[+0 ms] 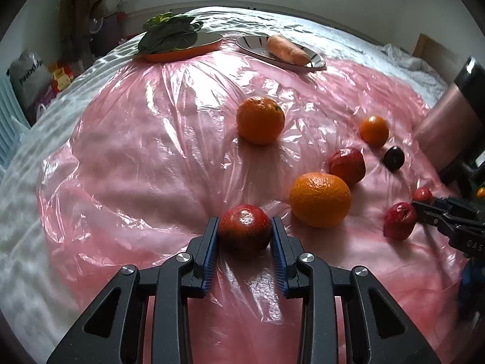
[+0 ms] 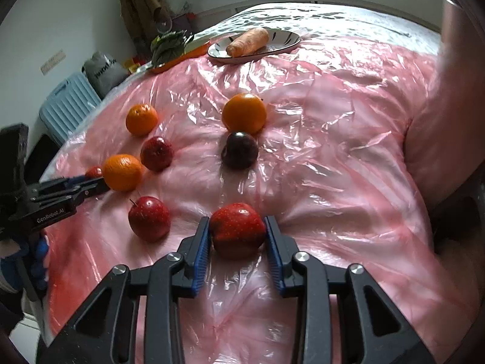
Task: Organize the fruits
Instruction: 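Grasp a red apple with the right gripper while the left gripper grasps another apple, then carry both red apples toward the green tray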
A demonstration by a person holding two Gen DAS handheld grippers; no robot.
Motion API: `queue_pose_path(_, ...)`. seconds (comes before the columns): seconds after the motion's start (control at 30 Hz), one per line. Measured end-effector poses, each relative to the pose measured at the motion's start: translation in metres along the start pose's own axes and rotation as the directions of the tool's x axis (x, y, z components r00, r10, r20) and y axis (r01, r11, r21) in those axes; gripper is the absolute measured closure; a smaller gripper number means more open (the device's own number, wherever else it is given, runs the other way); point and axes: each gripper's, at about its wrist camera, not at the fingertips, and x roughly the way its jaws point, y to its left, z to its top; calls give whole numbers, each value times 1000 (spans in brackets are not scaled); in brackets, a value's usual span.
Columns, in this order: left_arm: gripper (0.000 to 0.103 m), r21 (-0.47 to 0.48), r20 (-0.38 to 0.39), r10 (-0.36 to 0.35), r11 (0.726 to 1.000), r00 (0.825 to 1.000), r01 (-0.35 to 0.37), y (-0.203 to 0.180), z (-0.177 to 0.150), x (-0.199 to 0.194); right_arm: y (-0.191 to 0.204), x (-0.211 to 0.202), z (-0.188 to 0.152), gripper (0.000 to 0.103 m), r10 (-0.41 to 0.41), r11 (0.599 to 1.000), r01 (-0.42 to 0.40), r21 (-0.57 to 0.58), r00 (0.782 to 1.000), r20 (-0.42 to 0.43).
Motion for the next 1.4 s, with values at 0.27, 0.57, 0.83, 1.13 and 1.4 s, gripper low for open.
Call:
queue_pose_path(0.27, 75, -78, 29, -32, 996, 999, 35, 19, 3, -15, -4, -8, 1, 43, 12, 999, -13, 34, 1000, 24)
queue_pose_path(0.57, 75, -132, 60, -13, 991, 998, 20, 39, 1, -35, -1, -22, 0, 42, -16, 999, 15, 37, 999, 34)
queue_pose_path(0.83, 75, -126, 92, 4, 992, 996, 8, 44, -2, -63, 2, -44, -6, 42, -40, 999, 38, 35, 998, 51)
queue_pose_path(1.13, 75, -110, 120, 0, 994, 993, 14, 35, -8, -96, 9, -78, -22, 42, -55, 998, 52, 30, 996, 75)
queue_pose_path(1.4, 75, -92, 128, -12, 995, 992, 24, 11, -20, -124, 9, -117, -40, 42, -75, 997, 70, 45, 991, 112)
